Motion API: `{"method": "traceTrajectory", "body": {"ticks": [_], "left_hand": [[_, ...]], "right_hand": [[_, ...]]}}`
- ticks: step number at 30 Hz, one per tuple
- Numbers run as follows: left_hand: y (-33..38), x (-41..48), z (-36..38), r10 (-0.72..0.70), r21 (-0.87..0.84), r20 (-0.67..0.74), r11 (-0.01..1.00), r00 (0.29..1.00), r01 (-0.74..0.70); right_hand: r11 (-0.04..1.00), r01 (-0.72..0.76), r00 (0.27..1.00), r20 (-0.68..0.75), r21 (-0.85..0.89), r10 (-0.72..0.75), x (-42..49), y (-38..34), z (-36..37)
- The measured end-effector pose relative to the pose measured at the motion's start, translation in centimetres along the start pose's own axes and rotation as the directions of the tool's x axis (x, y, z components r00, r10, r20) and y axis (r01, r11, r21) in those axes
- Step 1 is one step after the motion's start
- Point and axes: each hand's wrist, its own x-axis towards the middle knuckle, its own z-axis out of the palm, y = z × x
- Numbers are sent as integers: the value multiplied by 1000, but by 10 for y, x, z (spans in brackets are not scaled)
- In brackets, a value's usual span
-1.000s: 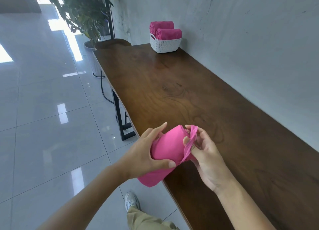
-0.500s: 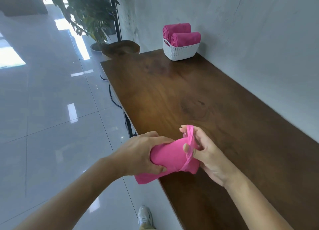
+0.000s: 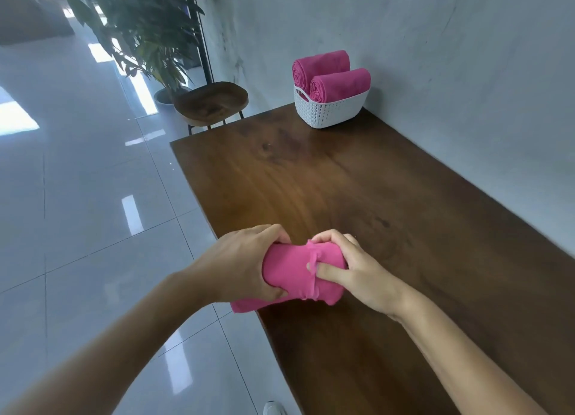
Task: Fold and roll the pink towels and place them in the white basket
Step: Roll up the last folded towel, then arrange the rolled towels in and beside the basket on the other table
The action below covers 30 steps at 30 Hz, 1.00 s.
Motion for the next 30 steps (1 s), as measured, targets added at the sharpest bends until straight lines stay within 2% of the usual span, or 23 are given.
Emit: {"method": "traceTrajectory", "body": {"ticks": [3,8,11,14,18,21,24,27,30], "left_hand": [[-17,18,-10,33,28,9,999,999,-34],[-42,49,-16,77,27,8,997,997,-77],[-69,72,-24,89,12,-29,996,996,-88],[-104,94,-37,98,5,-77,995,992,-97],[-155,122,-62,82,-25,-89,996,993,-85],[-191,148,-81,67,-31,-94,997,993,-70],[-215,174,-98,44,-77,-124,996,991,-54],[-228,200,-108,42,-84,-153,995,987,-55],[-229,230,-120,44,-66,-183,996,982,-57]], "right_hand": [[996,-5,1000,-17,-87,3,15,0,-6],[989,-6,989,-148,-147,-16,39,-1,-10],[997,9,961,-274,-72,-29,65,-4,-16],[999,-13,901,-433,40,30,95,-9,-19],[974,-189,781,-620,-124,72,139,0,-27],[875,-370,724,-687,-312,61,161,12,-32],[791,-515,655,-747,-331,113,176,18,-30],[674,-642,633,-749,-365,198,186,22,-25],[637,-688,613,-749,-348,253,192,18,-24]]}}
